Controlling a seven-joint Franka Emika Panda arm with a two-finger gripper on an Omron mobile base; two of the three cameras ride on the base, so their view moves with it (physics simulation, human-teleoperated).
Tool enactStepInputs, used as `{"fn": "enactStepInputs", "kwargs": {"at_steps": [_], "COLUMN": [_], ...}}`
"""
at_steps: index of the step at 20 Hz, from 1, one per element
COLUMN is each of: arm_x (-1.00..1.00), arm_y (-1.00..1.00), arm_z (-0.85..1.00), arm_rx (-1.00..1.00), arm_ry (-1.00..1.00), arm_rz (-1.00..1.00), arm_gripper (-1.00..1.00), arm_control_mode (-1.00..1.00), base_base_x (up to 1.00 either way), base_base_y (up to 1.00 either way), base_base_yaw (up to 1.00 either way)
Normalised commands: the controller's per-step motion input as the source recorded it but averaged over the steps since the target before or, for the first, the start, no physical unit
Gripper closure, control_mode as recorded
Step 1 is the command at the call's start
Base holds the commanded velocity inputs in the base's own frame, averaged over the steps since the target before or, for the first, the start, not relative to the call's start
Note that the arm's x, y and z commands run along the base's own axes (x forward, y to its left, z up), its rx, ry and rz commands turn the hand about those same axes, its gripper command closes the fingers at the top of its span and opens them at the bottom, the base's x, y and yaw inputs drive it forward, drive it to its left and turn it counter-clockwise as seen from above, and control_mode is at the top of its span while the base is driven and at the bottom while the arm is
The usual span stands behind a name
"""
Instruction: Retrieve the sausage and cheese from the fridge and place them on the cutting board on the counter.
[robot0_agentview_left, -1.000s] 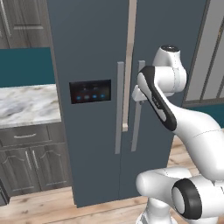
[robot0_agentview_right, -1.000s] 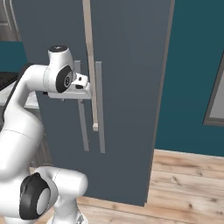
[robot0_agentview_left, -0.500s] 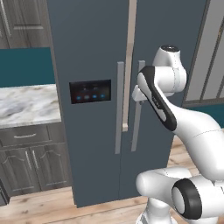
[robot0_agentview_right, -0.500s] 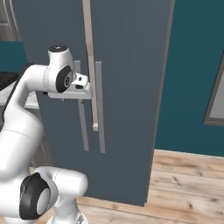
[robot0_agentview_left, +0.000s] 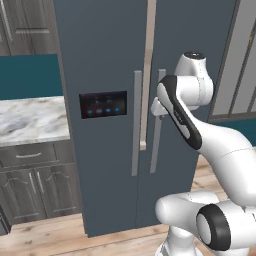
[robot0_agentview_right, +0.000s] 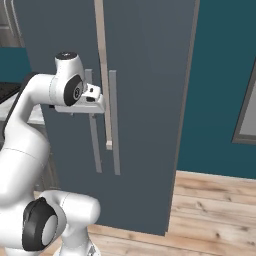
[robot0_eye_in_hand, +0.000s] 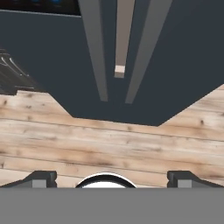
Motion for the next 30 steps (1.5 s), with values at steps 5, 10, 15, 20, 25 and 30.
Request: {"fn": "enactStepInputs", "kwargs": {"at_steps": [5, 10, 15, 20, 25, 30], "arm_x": [0.04, 0.25, 0.45, 0.49, 0.44, 0.31], "arm_y": [0.00, -0.16, -0.26, -0.16, -0.12, -0.04], "arm_z": [-0.05, -0.18, -0.24, -0.14, -0.10, -0.19], "arm_rx": [0.00, 0.00, 0.00, 0.00, 0.01, 0.02], "arm_ry": [0.00, -0.24, -0.15, 0.00, 0.00, -0.02], "arm_rz": [0.00, 0.08, 0.03, -0.05, -0.19, -0.21], "arm_gripper": [-1.00, -1.00, -1.00, -1.00, -1.00, -1.00], "arm_control_mode": [-1.00, -1.00, -1.00, -1.00, -1.00, -1.00], "base_base_x": [0.00, 0.00, 0.00, 0.00, 0.00, 0.00], "base_base_y": [0.00, 0.00, 0.00, 0.00, 0.00, 0.00], "base_base_yaw": [0.00, 0.00, 0.00, 0.00, 0.00, 0.00]}}
